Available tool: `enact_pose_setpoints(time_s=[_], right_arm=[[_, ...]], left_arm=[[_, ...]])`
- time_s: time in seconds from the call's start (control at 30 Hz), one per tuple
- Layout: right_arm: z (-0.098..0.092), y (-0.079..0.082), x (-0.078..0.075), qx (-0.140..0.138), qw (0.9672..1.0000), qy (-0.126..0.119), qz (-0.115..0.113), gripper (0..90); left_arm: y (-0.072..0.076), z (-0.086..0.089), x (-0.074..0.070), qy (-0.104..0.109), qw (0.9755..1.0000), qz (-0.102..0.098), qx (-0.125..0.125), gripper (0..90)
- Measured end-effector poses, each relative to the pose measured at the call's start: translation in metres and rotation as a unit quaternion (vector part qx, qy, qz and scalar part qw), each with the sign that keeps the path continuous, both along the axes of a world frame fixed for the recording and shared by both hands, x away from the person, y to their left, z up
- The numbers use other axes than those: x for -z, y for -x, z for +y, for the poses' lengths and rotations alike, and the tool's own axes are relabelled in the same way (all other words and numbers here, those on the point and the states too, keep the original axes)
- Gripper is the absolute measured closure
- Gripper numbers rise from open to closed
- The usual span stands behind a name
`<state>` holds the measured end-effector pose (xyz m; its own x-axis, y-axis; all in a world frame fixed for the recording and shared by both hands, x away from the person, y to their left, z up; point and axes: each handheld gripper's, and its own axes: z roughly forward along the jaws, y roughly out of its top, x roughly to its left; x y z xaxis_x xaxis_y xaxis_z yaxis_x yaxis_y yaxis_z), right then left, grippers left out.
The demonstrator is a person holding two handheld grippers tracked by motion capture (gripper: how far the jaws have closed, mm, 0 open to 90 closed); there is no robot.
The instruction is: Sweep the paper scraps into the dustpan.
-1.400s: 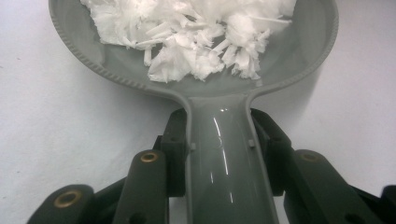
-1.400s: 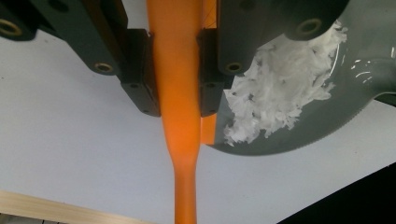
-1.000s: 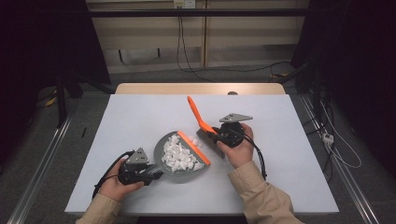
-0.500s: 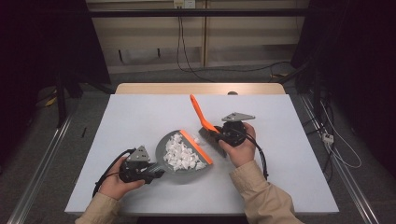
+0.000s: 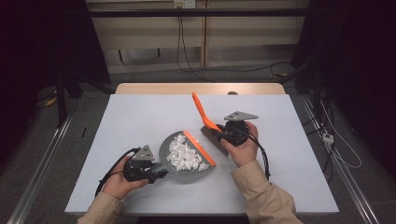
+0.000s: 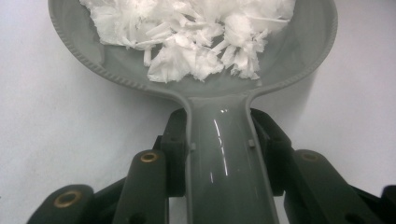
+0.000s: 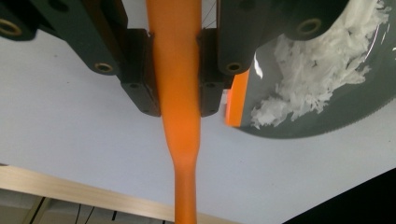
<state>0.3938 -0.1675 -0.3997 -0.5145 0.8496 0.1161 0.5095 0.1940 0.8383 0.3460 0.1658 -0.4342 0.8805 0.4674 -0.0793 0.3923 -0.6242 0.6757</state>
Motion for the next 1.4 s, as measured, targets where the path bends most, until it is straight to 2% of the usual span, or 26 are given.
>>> enact_pose_setpoints(time_s=[0.03,0.07,0.13,0.23,0.37,0.47,0.5,0.63,0.67,0.7,0.73,0.8,0.87,0.9,0.97,1.03,1.07,1.17,1.27,1.3,1.33,1.37,1.4], right_arm=[[-0.002,0.000,-0.002,0.002,1.0000,0.001,-0.005,71.9],[-0.004,0.001,-0.003,0.005,1.0000,0.002,-0.007,71.9],[-0.006,0.001,-0.003,0.010,0.9999,0.001,-0.009,71.9],[-0.007,-0.001,0.001,0.012,0.9999,0.006,-0.006,71.9],[-0.004,-0.003,0.008,0.011,0.9997,0.019,0.003,71.9],[0.003,-0.003,0.014,0.001,0.9993,0.036,0.012,71.9],[0.005,-0.003,0.015,-0.004,0.9994,0.034,0.007,72.0],[0.019,0.002,0.014,-0.038,0.9986,0.037,0.010,72.0],[0.022,0.003,0.014,-0.045,0.9983,0.035,0.011,71.9],[0.025,0.004,0.013,-0.052,0.9982,0.030,0.012,72.0],[0.028,0.004,0.013,-0.064,0.9977,0.015,0.014,71.9],[0.033,0.006,0.010,-0.086,0.9961,-0.010,0.018,71.9],[0.037,0.010,0.004,-0.094,0.9955,-0.006,0.009,71.9],[0.037,0.011,0.000,-0.098,0.9951,-0.007,0.005,71.9],[0.037,0.013,-0.005,-0.102,0.9945,-0.020,-0.001,71.9],[0.037,0.014,-0.008,-0.104,0.9944,-0.020,-0.004,71.9],[0.036,0.014,-0.009,-0.104,0.9944,-0.020,-0.005,71.9],[0.036,0.013,-0.007,-0.117,0.9925,-0.036,0.009,71.9],[0.034,0.011,-0.004,-0.098,0.9950,-0.018,0.005,71.9],[0.032,0.011,-0.005,-0.094,0.9954,-0.018,0.000,71.9],[0.027,0.010,-0.006,-0.092,0.9954,-0.028,0.003,71.9],[0.025,0.009,-0.007,-0.090,0.9954,-0.034,0.006,71.9],[0.021,0.009,-0.008,-0.087,0.9955,-0.039,0.004,71.9]], left_arm=[[0.002,0.002,-0.003,-0.004,1.0000,-0.005,0.000,62.7],[0.004,0.004,-0.005,0.010,0.9999,-0.001,0.006,62.7],[0.007,0.011,-0.009,0.016,0.9999,-0.001,0.006,62.7],[0.008,0.020,-0.011,0.012,0.9999,-0.001,-0.001,62.7],[0.008,0.030,-0.007,0.004,0.9999,0.007,-0.010,62.7],[0.007,0.030,-0.003,-0.005,0.9998,0.015,-0.011,62.7],[0.007,0.029,-0.002,-0.007,0.9998,0.016,-0.011,62.7],[0.004,0.024,0.001,0.002,0.9997,0.026,-0.005,62.7],[0.003,0.023,0.001,-0.002,0.9997,0.024,-0.003,62.7],[0.003,0.021,0.002,-0.004,0.9997,0.021,-0.012,62.7],[0.001,0.020,0.003,0.001,0.9996,0.026,-0.004,62.7],[0.001,0.016,0.005,-0.002,0.9997,0.021,-0.007,62.7],[-0.001,0.014,0.006,0.006,0.9997,0.023,-0.009,62.7],[-0.001,0.013,0.006,-0.002,0.9998,0.017,-0.013,62.7],[-0.003,0.012,0.008,0.005,0.9997,0.020,-0.009,62.7],[-0.003,0.010,0.009,0.008,0.9997,0.017,-0.014,62.7],[-0.003,0.009,0.008,0.003,0.9998,0.012,-0.015,62.7],[-0.004,0.007,0.010,0.011,0.9998,0.010,-0.015,62.7],[-0.004,0.009,0.009,0.004,0.9998,0.006,-0.019,62.7],[-0.003,0.010,0.009,0.013,0.9997,0.007,-0.021,62.7],[-0.003,0.011,0.008,0.009,0.9997,0.002,-0.024,62.7],[-0.004,0.012,0.009,0.022,0.9994,0.004,-0.025,62.7],[-0.005,0.013,0.008,0.019,0.9995,0.005,-0.022,62.7]])
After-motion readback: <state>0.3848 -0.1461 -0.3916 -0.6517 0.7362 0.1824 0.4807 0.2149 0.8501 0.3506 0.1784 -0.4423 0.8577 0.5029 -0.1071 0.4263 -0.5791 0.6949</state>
